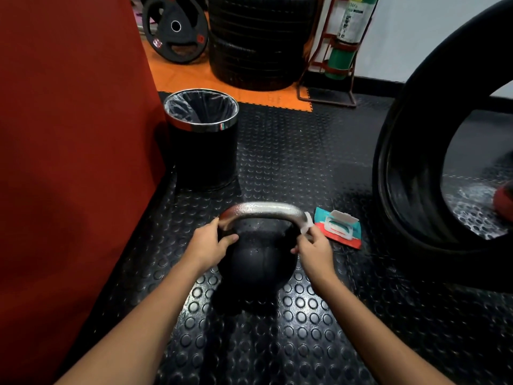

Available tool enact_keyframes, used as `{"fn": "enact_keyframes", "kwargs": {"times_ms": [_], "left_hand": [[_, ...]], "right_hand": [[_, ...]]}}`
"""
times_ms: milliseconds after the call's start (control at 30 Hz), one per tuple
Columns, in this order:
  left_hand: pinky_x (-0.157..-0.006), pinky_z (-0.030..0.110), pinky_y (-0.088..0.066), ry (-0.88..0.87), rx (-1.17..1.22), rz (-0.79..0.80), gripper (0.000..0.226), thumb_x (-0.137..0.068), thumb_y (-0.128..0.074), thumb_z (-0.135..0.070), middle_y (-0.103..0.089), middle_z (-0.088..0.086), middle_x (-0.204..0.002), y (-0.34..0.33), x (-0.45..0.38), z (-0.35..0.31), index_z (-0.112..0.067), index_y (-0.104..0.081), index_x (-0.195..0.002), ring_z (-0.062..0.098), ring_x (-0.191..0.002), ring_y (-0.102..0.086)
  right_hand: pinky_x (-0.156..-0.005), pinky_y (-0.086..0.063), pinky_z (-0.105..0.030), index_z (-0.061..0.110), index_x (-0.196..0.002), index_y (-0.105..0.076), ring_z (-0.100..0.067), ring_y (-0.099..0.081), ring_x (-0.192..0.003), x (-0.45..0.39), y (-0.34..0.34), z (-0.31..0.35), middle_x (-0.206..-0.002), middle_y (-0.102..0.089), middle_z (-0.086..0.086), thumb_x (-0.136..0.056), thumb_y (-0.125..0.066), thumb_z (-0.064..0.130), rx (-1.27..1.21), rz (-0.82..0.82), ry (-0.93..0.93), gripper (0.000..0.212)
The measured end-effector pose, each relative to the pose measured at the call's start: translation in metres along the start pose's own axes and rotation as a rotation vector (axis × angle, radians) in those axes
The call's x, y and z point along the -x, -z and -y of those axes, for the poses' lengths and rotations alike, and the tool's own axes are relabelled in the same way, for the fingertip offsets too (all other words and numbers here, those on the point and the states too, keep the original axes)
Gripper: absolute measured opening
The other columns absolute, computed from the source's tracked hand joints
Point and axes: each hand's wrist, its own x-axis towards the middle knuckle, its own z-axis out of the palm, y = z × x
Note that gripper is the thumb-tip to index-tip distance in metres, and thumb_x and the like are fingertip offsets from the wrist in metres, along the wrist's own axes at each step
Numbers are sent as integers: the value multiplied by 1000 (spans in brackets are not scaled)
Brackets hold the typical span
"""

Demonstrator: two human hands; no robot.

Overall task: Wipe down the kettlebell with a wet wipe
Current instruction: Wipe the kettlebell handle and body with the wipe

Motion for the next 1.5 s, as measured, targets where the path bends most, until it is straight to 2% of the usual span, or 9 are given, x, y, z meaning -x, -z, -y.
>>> {"fn": "enact_keyframes", "kwargs": {"times_ms": [167,367,500,667,900,1033,1267,1367,1500], "left_hand": [[-85,23,-39,-20,5,-5,37,-88,-68,-36,-65,-3,-110,-1,-2,3,-20,-59,-120,17,-105,-58],[-86,23,-39,-15,13,8,38,-88,-68,-36,-65,0,-113,-1,-1,1,-19,-58,-122,19,-108,-58],[-88,23,-40,-9,17,2,39,-88,-68,-36,-65,0,-115,-1,-2,3,-20,-58,-122,18,-110,-58],[-87,25,-42,-28,9,-22,37,-88,-68,-37,-66,-2,-112,-3,-2,5,-20,-59,-119,18,-108,-59],[-88,28,-43,-32,26,-43,37,-89,-68,-35,-67,2,-113,-8,-1,9,-17,-60,-119,21,-109,-60],[-88,27,-42,-11,36,-38,37,-90,-67,-35,-66,2,-115,-8,0,6,-18,-58,-121,21,-109,-58],[-89,27,-44,-25,33,-25,39,-89,-67,-38,-67,-1,-113,-7,-1,10,-17,-59,-121,18,-108,-60],[-85,25,-42,-32,39,-29,36,-89,-67,-38,-66,-4,-110,-6,0,8,-19,-60,-118,15,-104,-59],[-83,26,-42,-46,56,-36,34,-91,-65,-38,-66,-6,-109,-7,2,9,-21,-58,-119,13,-101,-59]], "right_hand": [[-78,-51,-32,24,-113,-75,-5,-67,-68,4,0,11,-69,-69,7,-96,-43,17,-154,-90,28,37],[-78,-43,-40,29,-63,-66,-22,-50,-83,-10,8,16,-72,-59,6,-95,-45,39,-282,-56,-134,40],[-104,-46,-43,27,-94,-69,-15,-59,-107,-24,3,25,-106,-67,7,-97,-45,61,-187,96,-211,42],[-111,-43,-36,19,-121,-72,-17,-62,-122,-4,5,5,-124,-72,-1,-106,-34,55,-340,83,-209,54],[-101,-43,-16,20,-127,-66,3,-62,-118,-4,4,3,-126,-70,9,-107,-32,45,-449,179,-17,47],[-72,-47,-15,16,-89,-69,2,-64,-70,-21,5,16,-81,-70,7,-108,-35,21,-350,180,-151,39],[-90,-47,-21,22,-98,-72,2,-63,-94,-7,0,16,-100,-71,13,-107,-41,22,-360,63,-62,33],[-96,-46,-21,16,-127,-68,-6,-62,-115,5,3,0,-119,-71,5,-109,-38,37,-388,46,-158,40],[-90,-51,-17,15,-111,-73,3,-70,-93,-15,3,18,-99,-78,10,-109,-35,39,-432,140,-166,45]]}}
